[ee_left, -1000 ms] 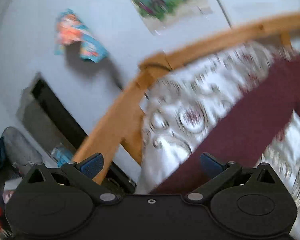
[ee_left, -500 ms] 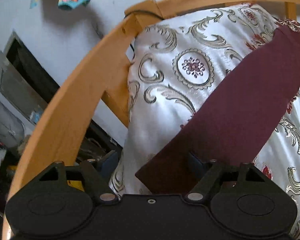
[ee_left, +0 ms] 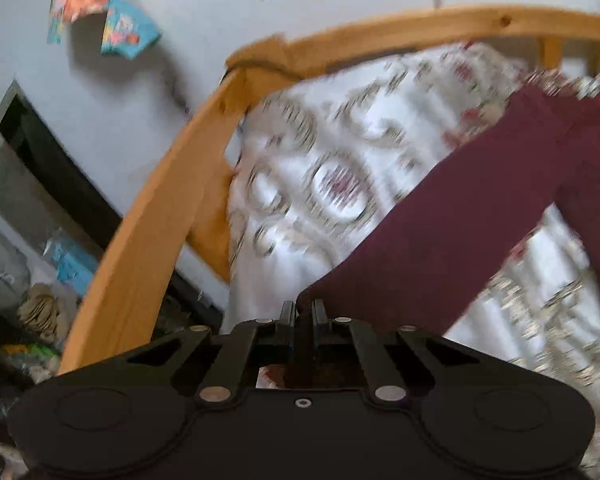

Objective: Fold small clothes
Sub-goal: 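Fold the held sleeve across the shirt body and open the left tool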

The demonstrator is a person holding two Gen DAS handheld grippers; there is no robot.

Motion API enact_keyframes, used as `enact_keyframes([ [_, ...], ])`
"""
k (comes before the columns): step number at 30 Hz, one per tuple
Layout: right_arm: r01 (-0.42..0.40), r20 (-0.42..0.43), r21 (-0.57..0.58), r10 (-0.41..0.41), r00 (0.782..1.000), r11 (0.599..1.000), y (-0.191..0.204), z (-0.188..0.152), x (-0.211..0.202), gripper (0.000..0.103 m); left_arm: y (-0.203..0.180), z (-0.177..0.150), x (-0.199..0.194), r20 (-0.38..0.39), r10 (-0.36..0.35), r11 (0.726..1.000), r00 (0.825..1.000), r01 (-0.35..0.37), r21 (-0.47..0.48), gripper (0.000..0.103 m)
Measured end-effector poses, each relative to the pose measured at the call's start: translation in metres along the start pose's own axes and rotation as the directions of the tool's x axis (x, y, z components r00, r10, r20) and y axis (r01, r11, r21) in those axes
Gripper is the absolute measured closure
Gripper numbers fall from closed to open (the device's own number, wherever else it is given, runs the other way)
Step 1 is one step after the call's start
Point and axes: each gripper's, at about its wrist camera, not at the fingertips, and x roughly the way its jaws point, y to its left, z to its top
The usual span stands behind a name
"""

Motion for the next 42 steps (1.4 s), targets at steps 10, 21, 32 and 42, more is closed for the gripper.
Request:
enact_keyframes([
  [10,-0.052,0.008,0.047,0.051,0.999,0.998,-0.004,0.002,-0.010,0.000,-0.087,0.041,-0.096,0.159,-0.294,0.954,0.943,0.278,0.116,0.096],
  [21,0.006,-0.010,0.150,-0.005,1.000,0.989,-0.025,0.007,-0.007,0.000,-0.254,0.043,-0.112,0.164,-0.611,0.786,0.775,0.568,0.245,0.096],
  [32,0.153,-0.021,0.388,-0.158,0.987,0.909,-0.089,0.019,-0.010,0.000,-0.361,0.008,-0.079,0.083,-0.744,0.660,0.663,0.711,0.245,0.096],
  [42,0.170,-0.119,0.281,-0.142,0.983,0.945,-0.071,0.014,0.016,0.000,-0.341,0.003,-0.044,0.041,-0.785,0.619,0.619,0.777,0.115,0.051],
])
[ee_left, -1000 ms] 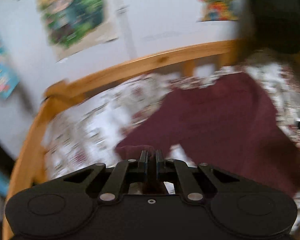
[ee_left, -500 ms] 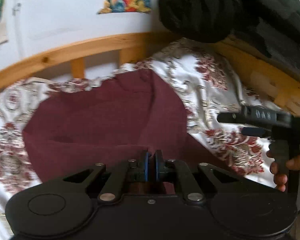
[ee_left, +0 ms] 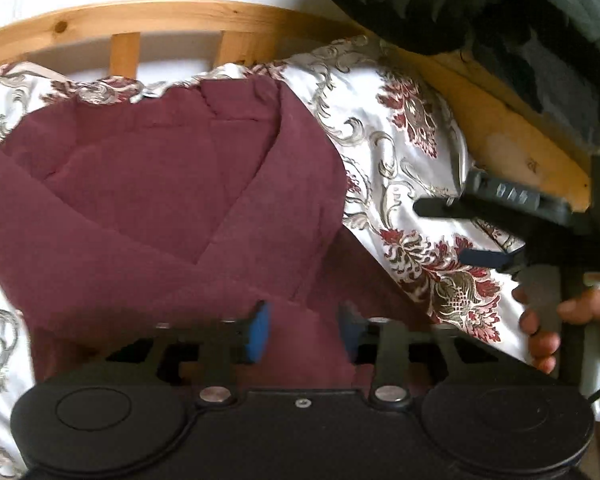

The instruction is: Fold small clothes

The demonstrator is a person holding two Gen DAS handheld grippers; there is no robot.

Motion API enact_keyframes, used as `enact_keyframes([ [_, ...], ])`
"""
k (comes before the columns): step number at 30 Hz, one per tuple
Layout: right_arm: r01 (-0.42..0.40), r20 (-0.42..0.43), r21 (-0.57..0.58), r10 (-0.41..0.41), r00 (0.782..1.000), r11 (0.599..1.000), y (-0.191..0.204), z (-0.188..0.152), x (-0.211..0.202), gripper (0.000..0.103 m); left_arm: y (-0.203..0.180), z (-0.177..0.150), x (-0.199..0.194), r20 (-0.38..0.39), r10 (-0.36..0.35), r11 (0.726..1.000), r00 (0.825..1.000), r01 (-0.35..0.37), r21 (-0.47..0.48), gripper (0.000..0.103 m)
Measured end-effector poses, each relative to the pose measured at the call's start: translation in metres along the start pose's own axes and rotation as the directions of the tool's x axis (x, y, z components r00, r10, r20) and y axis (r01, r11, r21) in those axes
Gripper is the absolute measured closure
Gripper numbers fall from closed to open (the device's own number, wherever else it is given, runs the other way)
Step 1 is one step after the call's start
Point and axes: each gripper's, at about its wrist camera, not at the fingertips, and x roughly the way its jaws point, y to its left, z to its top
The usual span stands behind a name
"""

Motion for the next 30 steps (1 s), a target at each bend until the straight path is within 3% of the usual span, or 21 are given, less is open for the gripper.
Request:
enact_keyframes([
  [2,-0.025,-0.038,-0.052,0.023,0.999,0.998,0.010,-0.004,0.005,0.000,0.011,0.001,-0.014,0.013,0.032,0.999,0.999,-0.032,0.010,0.031],
  [6,-0.082,-0.126,-0.189,0.059,0.990,0.978,0.035,-0.016,0.015,0.000,0.044,0.000,-0.042,0.012,0.143,0.989,0.990,-0.143,0.037,0.025],
  [7,-0.083,-0.139,-0.235,0.051,0.989,0.969,0.042,-0.023,0.019,0.000,0.055,0.000,-0.046,0.007,0.188,0.981,0.982,-0.188,0.041,0.022],
  [10,-0.080,-0.162,-0.340,0.026,0.986,0.937,0.060,-0.040,0.027,0.000,0.094,-0.004,-0.053,-0.008,0.347,0.938,0.938,-0.347,0.010,0.020],
  [11,-0.082,-0.165,-0.363,0.023,0.986,0.928,0.064,-0.045,0.029,0.000,0.110,-0.004,-0.055,-0.007,0.377,0.926,0.926,-0.377,-0.027,0.020],
  [13,-0.101,-0.176,-0.398,0.032,0.984,0.912,0.070,-0.053,0.033,0.001,0.139,-0.009,-0.058,0.031,0.392,0.915,0.919,-0.387,-0.113,0.021],
  [15,-0.119,-0.194,-0.432,0.037,0.980,0.894,0.076,-0.061,0.037,0.009,0.165,-0.014,-0.057,0.081,0.393,0.906,0.916,-0.371,-0.203,0.027],
  [17,-0.123,-0.213,-0.461,0.024,0.977,0.879,0.079,-0.068,0.042,0.023,0.188,-0.011,-0.049,0.102,0.380,0.894,0.919,-0.336,-0.297,0.045],
  [20,-0.117,-0.240,-0.483,-0.002,0.971,0.868,0.083,-0.075,0.053,0.045,0.211,-0.002,-0.037,0.140,0.346,0.896,0.928,-0.283,-0.340,0.052],
  [23,-0.111,-0.229,-0.498,-0.007,0.973,0.860,0.085,-0.077,0.056,0.045,0.226,0.005,-0.019,0.131,0.363,0.899,0.923,-0.309,-0.310,0.052],
  [26,-0.107,-0.217,-0.508,-0.007,0.976,0.855,0.087,-0.078,0.057,0.045,0.246,0.004,0.003,0.075,0.346,0.875,0.935,-0.292,-0.386,0.055],
  [27,-0.105,-0.217,-0.511,-0.010,0.976,0.853,0.087,-0.079,0.058,0.048,0.253,0.003,0.008,0.071,0.327,0.869,0.942,-0.270,-0.416,0.062],
  [29,-0.103,-0.225,-0.524,-0.021,0.974,0.845,0.087,-0.080,0.059,0.059,0.259,0.001,0.013,0.074,0.258,0.866,0.963,-0.197,-0.460,0.094],
  [30,-0.096,-0.224,-0.533,-0.031,0.974,0.841,0.089,-0.080,0.059,0.068,0.257,0.000,0.012,0.084,0.253,0.864,0.964,-0.186,-0.467,0.095],
])
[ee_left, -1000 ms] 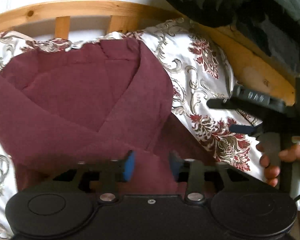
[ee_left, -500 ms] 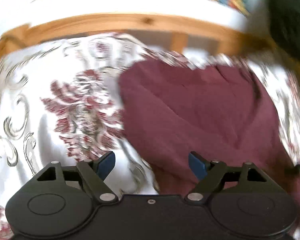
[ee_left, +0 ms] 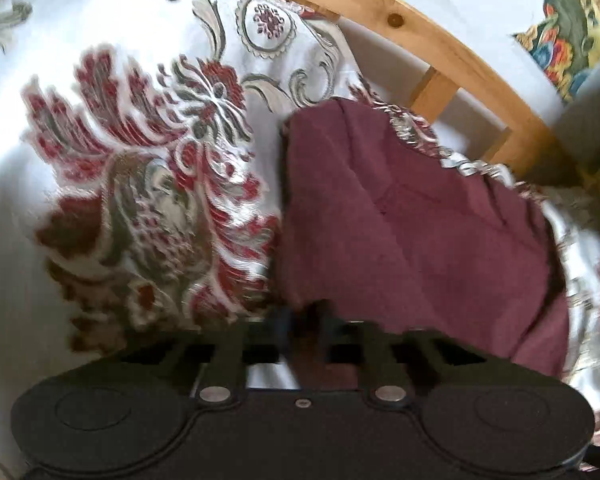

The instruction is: Fold small clothes

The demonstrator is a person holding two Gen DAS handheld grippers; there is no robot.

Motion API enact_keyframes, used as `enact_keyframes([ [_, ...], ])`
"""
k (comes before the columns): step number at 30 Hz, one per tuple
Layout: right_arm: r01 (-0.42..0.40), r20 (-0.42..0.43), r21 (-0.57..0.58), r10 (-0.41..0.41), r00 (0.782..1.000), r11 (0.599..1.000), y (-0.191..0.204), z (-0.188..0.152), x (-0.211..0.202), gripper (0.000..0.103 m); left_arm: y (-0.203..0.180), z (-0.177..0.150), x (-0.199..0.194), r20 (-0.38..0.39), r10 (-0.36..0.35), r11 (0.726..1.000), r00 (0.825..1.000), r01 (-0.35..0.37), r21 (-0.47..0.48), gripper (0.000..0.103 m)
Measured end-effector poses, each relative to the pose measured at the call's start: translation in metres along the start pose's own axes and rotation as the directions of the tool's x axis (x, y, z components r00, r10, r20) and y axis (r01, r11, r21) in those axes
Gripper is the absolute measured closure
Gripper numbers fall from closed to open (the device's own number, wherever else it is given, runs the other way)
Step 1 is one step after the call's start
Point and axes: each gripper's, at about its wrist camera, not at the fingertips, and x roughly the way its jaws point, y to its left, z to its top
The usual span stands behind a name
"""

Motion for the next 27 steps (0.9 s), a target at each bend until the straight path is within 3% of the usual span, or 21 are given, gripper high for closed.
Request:
enact_keyframes([
  [1,0.008,-0.002,-0.008,-0.008,1.000,1.000,0.001,0.000,0.000,0.072,-0.003,0.000,-0.003,0.020,0.010,1.000,1.000,-0.010,0.008,0.099],
  [3,0.008,0.002,-0.016,-0.008,1.000,1.000,0.004,0.001,-0.001,0.090,-0.011,0.000,-0.016,0.071,0.050,0.998,0.996,-0.051,0.022,0.100],
  [5,-0.011,0.006,-0.028,0.011,1.000,1.000,0.005,0.001,-0.004,0.097,-0.017,-0.001,-0.026,0.103,0.106,0.994,0.989,-0.108,0.013,0.100],
  [7,0.000,-0.006,-0.053,0.000,1.000,0.999,0.009,0.002,-0.003,0.098,-0.017,-0.002,-0.027,0.116,0.133,0.990,0.984,-0.137,0.028,0.100],
  [9,0.017,-0.012,-0.084,-0.018,1.000,0.996,0.013,0.001,-0.001,0.098,-0.009,-0.002,-0.018,0.077,0.149,0.988,0.986,-0.151,0.022,0.099],
  [13,0.019,-0.014,-0.087,-0.021,1.000,0.996,0.011,0.000,-0.001,0.097,0.004,-0.005,-0.010,0.055,0.159,0.987,0.986,-0.157,-0.031,0.087],
  [15,0.013,-0.008,-0.074,-0.014,1.000,0.997,0.009,0.000,-0.001,0.087,0.000,-0.004,-0.015,0.079,0.182,0.983,0.980,-0.181,-0.013,0.076],
  [16,0.010,-0.005,-0.063,-0.011,1.000,0.998,0.007,0.001,-0.002,0.081,-0.003,-0.005,-0.019,0.095,0.197,0.980,0.976,-0.198,-0.001,0.060],
  [17,0.007,0.000,-0.051,-0.007,1.000,0.999,0.004,0.001,-0.004,0.061,-0.005,-0.006,-0.023,0.113,0.211,0.977,0.971,-0.213,0.010,0.044],
  [18,0.003,0.013,-0.040,-0.002,1.000,0.999,0.002,0.000,-0.007,0.042,-0.007,-0.009,-0.027,0.128,0.217,0.975,0.968,-0.221,0.018,0.037],
  [19,0.005,0.031,-0.034,-0.003,1.000,0.999,0.001,0.000,-0.010,0.037,-0.010,-0.012,-0.031,0.140,0.221,0.974,0.965,-0.226,0.027,0.025],
  [22,0.020,0.076,-0.046,-0.017,0.997,0.999,-0.001,0.001,-0.021,0.028,-0.019,-0.021,-0.040,0.131,0.227,0.970,0.965,-0.236,0.056,0.015],
  [23,0.028,0.094,-0.050,-0.023,0.995,0.998,-0.001,0.001,-0.024,0.018,-0.021,-0.023,-0.042,0.105,0.216,0.973,0.971,-0.223,0.060,0.009],
  [24,0.035,0.112,-0.055,-0.029,0.993,0.998,-0.001,0.001,-0.028,0.009,-0.021,-0.025,-0.044,0.073,0.198,0.978,0.977,-0.202,0.054,0.007],
  [27,0.088,0.172,-0.091,-0.072,0.982,0.992,0.003,-0.004,-0.043,0.000,-0.022,-0.036,-0.054,0.019,0.144,0.990,0.989,-0.144,0.002,0.006],
])
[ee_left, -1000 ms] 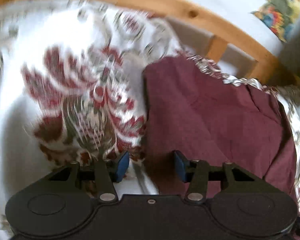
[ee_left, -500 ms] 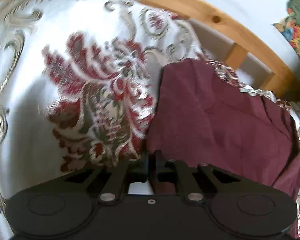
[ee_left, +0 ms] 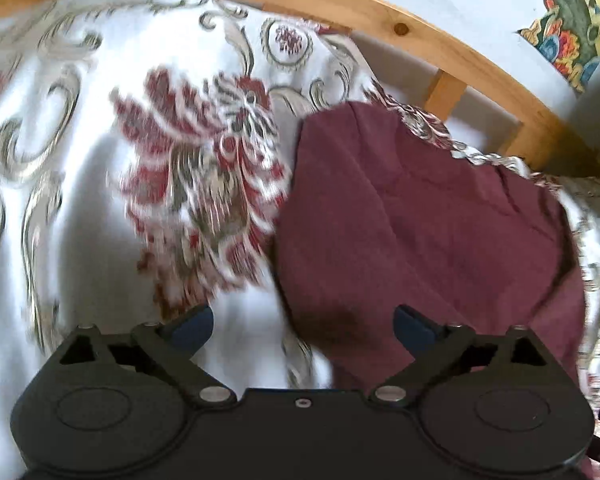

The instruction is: Fold small clothes

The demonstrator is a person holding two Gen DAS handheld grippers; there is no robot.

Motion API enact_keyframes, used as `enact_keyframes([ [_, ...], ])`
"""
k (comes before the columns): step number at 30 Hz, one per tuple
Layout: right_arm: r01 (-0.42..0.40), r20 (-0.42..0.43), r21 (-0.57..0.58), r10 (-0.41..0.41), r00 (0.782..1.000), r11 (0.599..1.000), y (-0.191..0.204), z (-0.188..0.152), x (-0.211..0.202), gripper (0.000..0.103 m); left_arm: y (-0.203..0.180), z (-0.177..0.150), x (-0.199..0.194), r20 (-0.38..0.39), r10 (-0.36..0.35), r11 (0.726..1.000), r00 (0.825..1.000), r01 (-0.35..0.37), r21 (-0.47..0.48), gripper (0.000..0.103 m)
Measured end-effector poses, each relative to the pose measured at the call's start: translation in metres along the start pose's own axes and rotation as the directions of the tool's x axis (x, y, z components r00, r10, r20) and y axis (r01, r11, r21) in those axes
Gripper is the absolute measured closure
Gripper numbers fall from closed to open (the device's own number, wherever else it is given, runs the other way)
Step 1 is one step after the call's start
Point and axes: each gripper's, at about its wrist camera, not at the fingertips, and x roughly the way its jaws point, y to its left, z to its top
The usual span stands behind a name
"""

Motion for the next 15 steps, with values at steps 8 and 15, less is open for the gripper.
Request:
enact_keyframes([
  [8,0.150,0.203,-0.203,-0.108,0.973,0.968,0.025,-0.016,-0.053,0.000,-0.032,-0.042,-0.064,0.044,-0.039,0.990,0.998,0.033,0.140,0.001],
  [15,0.190,0.408,-0.244,-0.077,0.910,0.951,0.037,-0.031,-0.102,0.000,-0.077,-0.096,-0.103,0.065,-0.116,0.900,0.991,0.077,0.429,0.001],
])
